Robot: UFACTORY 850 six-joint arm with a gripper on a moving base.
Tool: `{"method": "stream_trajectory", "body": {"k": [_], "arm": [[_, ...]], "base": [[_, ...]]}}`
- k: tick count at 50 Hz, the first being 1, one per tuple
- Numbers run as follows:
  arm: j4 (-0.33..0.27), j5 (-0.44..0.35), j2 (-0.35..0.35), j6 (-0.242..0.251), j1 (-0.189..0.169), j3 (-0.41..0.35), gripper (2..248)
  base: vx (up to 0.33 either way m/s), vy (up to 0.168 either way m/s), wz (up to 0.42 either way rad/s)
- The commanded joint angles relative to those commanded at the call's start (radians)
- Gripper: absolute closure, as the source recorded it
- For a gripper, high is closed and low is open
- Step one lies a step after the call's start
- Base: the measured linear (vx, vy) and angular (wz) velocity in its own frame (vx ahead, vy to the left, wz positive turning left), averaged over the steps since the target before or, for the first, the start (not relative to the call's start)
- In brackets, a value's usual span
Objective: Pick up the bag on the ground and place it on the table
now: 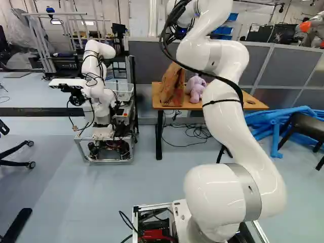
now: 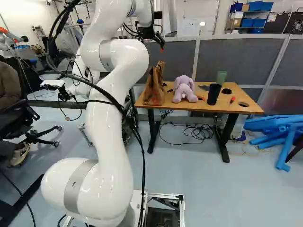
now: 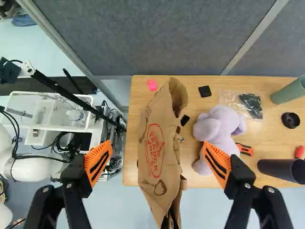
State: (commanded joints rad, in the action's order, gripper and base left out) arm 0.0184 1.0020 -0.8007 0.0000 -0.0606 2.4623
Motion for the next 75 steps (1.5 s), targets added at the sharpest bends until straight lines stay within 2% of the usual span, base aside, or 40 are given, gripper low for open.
{"method": "stream_trajectory", "body": {"k": [47, 75], "arm": [[0.0, 0.0, 0.234, 0.0, -0.006, -0.314, 3], [0.0, 0.0, 0.353, 0.0, -0.011, -0.471, 3]], "base": [[0.0, 0.0, 0.0], [0.0, 0.0, 0.0]]}}
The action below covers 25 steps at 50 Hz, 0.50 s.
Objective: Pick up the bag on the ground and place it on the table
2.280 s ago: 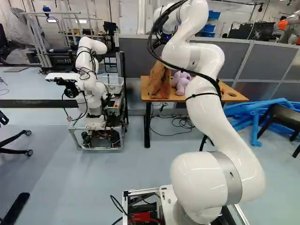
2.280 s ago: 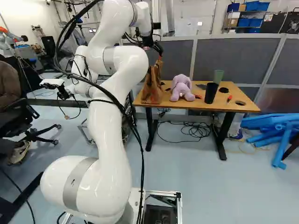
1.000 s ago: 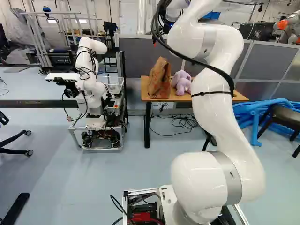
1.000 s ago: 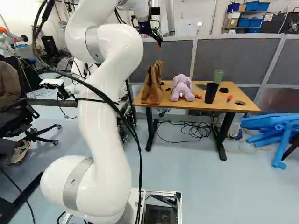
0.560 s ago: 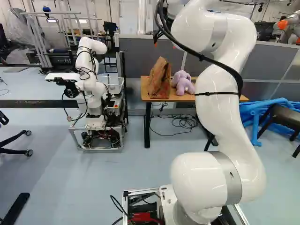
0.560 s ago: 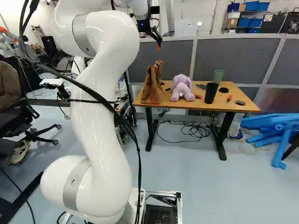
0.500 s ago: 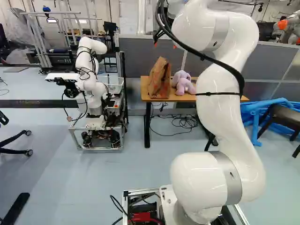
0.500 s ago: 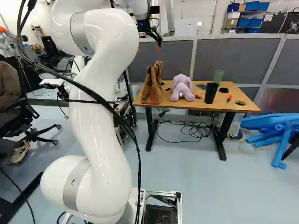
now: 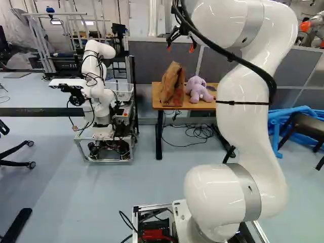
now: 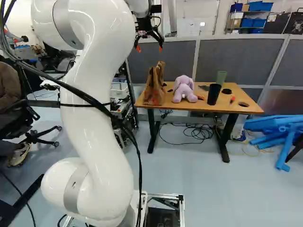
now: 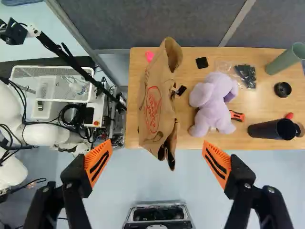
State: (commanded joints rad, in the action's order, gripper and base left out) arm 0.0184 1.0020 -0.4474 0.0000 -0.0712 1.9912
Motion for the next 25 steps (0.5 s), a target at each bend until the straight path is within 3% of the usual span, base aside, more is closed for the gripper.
{"method": "stream_trajectory", "body": {"k": [10, 25], "arm": [[0.0, 0.0, 0.036, 0.0, -0.001, -0.046, 3], [0.0, 0.0, 0.044, 0.0, -0.002, -0.056, 3]], "base": [[0.0, 0.0, 0.0], [0.0, 0.0, 0.0]]}}
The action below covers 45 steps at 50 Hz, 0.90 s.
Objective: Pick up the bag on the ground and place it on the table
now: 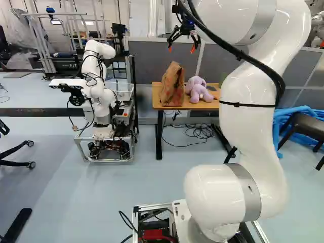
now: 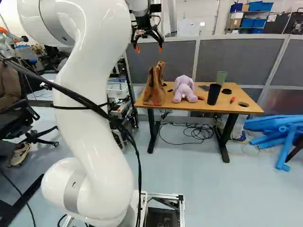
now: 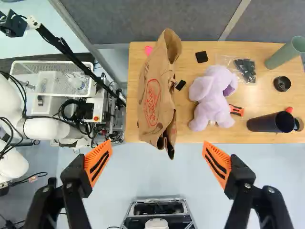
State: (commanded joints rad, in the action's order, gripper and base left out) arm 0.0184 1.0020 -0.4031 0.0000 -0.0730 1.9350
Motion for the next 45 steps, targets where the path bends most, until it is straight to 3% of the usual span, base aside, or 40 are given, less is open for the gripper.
{"method": "stream_trajectory", "body": {"k": [18, 45], "arm": [[0.0, 0.0, 0.0, 0.0, 0.0, 0.0, 3], [0.0, 0.0, 0.0, 0.0, 0.0, 0.0, 3]], "base": [[-0.026, 0.0, 0.001], [-0.171, -0.006, 0.0]]}}
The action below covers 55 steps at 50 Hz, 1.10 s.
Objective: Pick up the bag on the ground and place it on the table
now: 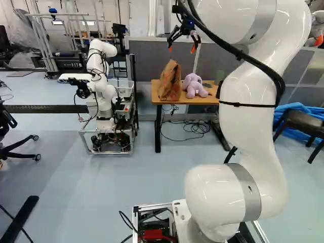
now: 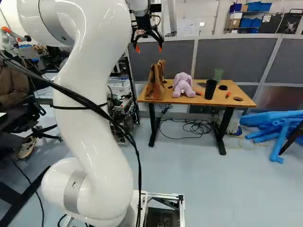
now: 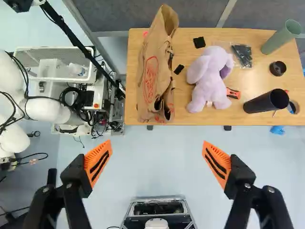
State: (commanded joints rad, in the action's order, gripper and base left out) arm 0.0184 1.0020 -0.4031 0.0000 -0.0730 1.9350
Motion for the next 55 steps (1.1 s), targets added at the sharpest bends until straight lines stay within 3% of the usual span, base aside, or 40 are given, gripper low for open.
{"method": "stream_trajectory", "body": {"k": [30, 55], "arm": [[0.0, 0.0, 0.0, 0.0, 0.0, 0.0, 3], [0.0, -0.004, 0.002, 0.0, 0.0, -0.004, 3]], "base": [[-0.166, -0.006, 0.001], [-0.005, 0.0, 0.0]]}}
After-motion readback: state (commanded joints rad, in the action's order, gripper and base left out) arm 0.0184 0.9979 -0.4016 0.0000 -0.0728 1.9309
